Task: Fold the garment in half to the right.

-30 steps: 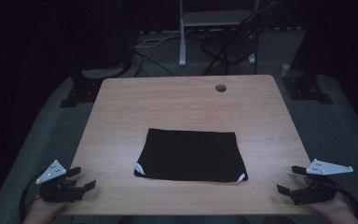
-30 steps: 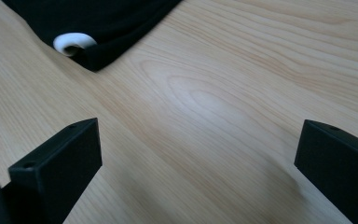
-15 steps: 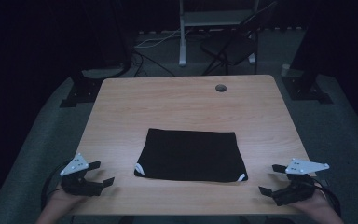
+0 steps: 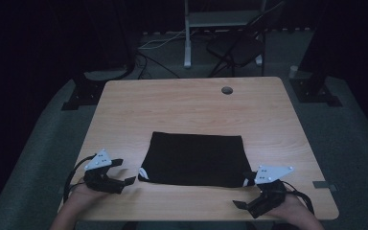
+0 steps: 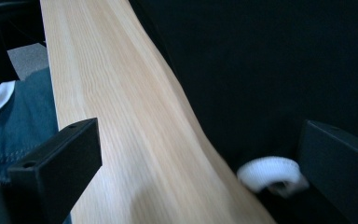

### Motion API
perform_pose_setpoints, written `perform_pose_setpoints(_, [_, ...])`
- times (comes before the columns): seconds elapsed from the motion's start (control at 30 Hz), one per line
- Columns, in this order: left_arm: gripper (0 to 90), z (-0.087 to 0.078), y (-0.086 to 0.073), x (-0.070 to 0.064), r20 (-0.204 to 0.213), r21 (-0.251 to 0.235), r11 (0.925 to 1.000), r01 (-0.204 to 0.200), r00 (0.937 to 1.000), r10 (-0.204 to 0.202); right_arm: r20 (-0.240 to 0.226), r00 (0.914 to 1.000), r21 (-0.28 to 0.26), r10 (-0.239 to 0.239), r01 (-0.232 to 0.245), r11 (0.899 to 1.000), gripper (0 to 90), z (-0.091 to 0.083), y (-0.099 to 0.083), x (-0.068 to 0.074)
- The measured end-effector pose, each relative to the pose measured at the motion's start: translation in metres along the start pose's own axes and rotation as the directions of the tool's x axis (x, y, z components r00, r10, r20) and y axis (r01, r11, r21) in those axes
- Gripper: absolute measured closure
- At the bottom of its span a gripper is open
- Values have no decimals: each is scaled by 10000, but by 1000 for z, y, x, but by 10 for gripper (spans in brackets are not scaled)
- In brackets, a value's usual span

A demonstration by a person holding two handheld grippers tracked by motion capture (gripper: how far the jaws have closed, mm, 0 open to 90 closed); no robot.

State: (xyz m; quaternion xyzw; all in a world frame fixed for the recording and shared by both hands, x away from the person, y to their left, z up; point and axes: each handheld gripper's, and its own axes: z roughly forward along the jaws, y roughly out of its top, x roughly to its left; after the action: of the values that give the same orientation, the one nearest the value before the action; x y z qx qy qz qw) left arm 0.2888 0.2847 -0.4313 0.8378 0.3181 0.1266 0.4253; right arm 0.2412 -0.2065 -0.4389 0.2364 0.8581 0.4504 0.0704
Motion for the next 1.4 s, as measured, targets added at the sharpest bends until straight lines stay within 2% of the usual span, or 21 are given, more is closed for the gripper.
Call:
perform_pose_setpoints(0.17, [120,8,12,4,64,136,9998,-122,9999,121,317,9995,168,60,-65,9998,5,15,13,2])
perform_pose_setpoints(0.43, [120,14,37,12,110,300,9984,-482,9988,479,274,9982,409,-535,524,9978,5,38,41,11])
perform_pose_setpoints(0.47, [120,16,40,13,131,357,9980,-520,9986,516,267,9967,548,-770,754,9956,5,45,49,13])
perform_pose_setpoints(0.5, [120,18,42,15,134,401,9977,-553,9984,548,279,9963,614,-811,792,9950,5,49,53,14])
perform_pose_setpoints(0.7, [120,31,53,22,112,667,9953,-703,9975,697,65,9943,845,-1061,1052,9909,5,72,72,22])
perform_pose_setpoints(0.8, [121,40,58,27,132,808,9947,-634,9980,625,-66,9952,916,-981,983,9909,5,83,79,25])
perform_pose_setpoints(0.97, [120,54,65,37,117,967,9940,-507,9987,498,-358,9915,974,-1252,1282,9870,5,101,94,32])
perform_pose_setpoints(1.17, [120,67,74,44,-143,1065,9928,-553,9983,571,-629,9894,903,-1307,1360,9866,5,122,107,36])
perform_pose_setpoints(1.23, [120,70,77,44,-423,1087,9920,-643,9967,692,-671,9894,872,-1289,1345,9871,5,128,110,36])
perform_pose_setpoints(1.4, [121,78,84,48,-466,1085,9919,-661,9964,715,-855,9861,755,-1424,1489,9860,5,143,118,40])
